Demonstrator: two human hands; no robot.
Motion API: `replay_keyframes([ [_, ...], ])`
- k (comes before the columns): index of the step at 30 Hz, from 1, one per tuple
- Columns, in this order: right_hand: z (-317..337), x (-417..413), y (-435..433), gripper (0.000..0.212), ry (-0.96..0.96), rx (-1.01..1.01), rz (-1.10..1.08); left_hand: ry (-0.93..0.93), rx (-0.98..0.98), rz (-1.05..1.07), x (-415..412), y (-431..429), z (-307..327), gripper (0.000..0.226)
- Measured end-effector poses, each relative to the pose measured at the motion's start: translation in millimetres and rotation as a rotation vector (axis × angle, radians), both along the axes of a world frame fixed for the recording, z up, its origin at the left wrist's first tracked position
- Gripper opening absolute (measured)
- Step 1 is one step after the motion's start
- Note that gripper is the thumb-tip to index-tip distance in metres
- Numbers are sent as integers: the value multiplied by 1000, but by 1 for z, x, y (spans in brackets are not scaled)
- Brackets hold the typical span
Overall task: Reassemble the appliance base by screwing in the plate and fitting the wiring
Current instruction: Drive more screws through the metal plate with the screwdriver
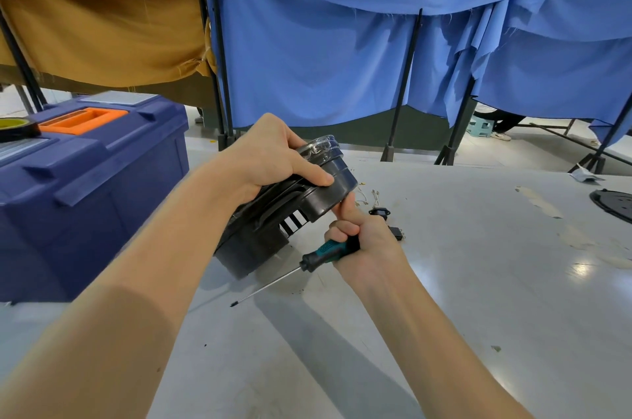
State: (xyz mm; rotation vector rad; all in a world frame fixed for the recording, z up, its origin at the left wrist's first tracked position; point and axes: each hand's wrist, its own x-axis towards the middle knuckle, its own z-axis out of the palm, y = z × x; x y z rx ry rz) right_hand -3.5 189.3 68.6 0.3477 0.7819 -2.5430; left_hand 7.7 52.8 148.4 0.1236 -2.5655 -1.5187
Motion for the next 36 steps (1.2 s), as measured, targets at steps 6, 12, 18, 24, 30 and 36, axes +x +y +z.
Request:
replay_keyframes([
  [6, 5, 8, 1, 8, -38, 168, -170, 40, -26, 23, 2, 2, -3, 25],
  [12, 12, 18, 7, 10, 62, 352, -177, 57, -21, 49, 2, 1, -4, 18],
  [18, 14, 21, 15, 15, 141, 416, -86, 58, -20, 52, 4, 1, -5, 18],
  [24, 11, 15, 20, 17, 146, 379, -6, 62, -26, 50, 5, -1, -6, 20],
  [30, 8, 5, 33, 20, 111, 291, 115, 106, -169, 45, 3, 3, -13, 22],
  [36, -9, -5, 43, 23, 41, 204, 237, 128, -365, 11, 3, 11, -30, 20],
])
